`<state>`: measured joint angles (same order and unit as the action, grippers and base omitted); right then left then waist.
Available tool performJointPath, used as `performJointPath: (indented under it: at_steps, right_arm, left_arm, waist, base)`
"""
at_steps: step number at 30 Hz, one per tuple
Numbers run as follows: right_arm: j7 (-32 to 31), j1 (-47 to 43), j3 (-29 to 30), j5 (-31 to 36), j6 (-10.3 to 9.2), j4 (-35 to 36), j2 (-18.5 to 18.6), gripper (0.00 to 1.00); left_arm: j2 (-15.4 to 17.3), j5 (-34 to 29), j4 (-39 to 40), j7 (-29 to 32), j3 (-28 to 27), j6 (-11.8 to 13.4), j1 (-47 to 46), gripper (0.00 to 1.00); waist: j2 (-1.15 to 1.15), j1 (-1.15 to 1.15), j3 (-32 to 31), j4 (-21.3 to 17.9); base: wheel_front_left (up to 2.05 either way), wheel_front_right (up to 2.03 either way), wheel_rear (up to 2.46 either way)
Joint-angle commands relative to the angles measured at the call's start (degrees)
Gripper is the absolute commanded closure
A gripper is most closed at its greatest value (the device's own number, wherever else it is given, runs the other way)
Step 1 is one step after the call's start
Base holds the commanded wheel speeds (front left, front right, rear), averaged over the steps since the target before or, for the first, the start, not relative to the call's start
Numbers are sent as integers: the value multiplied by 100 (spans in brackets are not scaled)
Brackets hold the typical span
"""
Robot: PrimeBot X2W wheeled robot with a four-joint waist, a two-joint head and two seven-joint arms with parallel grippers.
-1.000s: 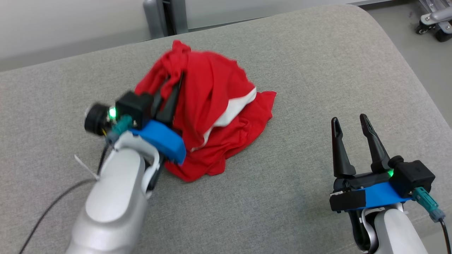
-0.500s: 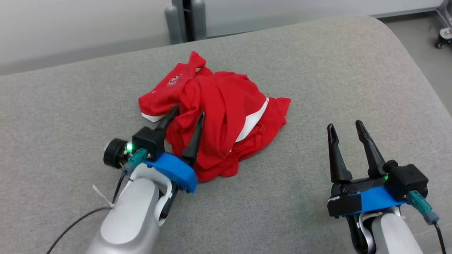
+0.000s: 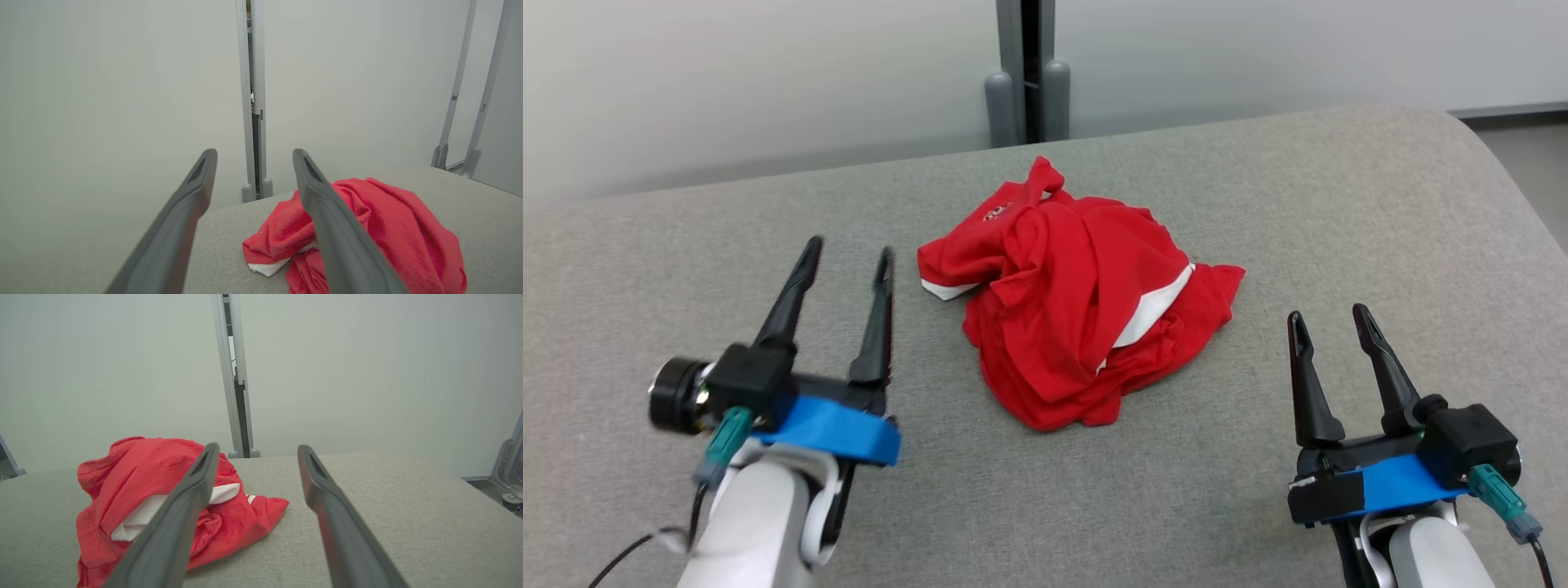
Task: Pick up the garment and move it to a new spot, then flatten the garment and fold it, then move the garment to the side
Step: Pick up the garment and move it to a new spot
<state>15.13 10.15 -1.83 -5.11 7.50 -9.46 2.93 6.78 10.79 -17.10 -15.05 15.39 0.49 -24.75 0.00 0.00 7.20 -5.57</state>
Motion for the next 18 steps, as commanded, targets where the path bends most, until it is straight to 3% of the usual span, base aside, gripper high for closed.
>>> performJointPath:
  at_steps: [1,9,18]
  right_arm:
    - [4,-84,5,20,-2,35,-8,0]
    - [4,-234,42,112,-2,47,-7,0]
    - [4,-322,58,144,-2,-21,-7,0]
  left_arm:
    - [74,-53,116,-18,-142,52,250,0]
    - [168,-184,412,-19,-747,103,1063,0]
    - [22,-346,414,-19,-1054,-13,1577,0]
  waist:
    - [0,0,-100,98]
    - [0,0,-233,257]
    - [0,0,-240,326]
  base:
    - [0,0,0]
    - [0,0,0]
    - [0,0,0]
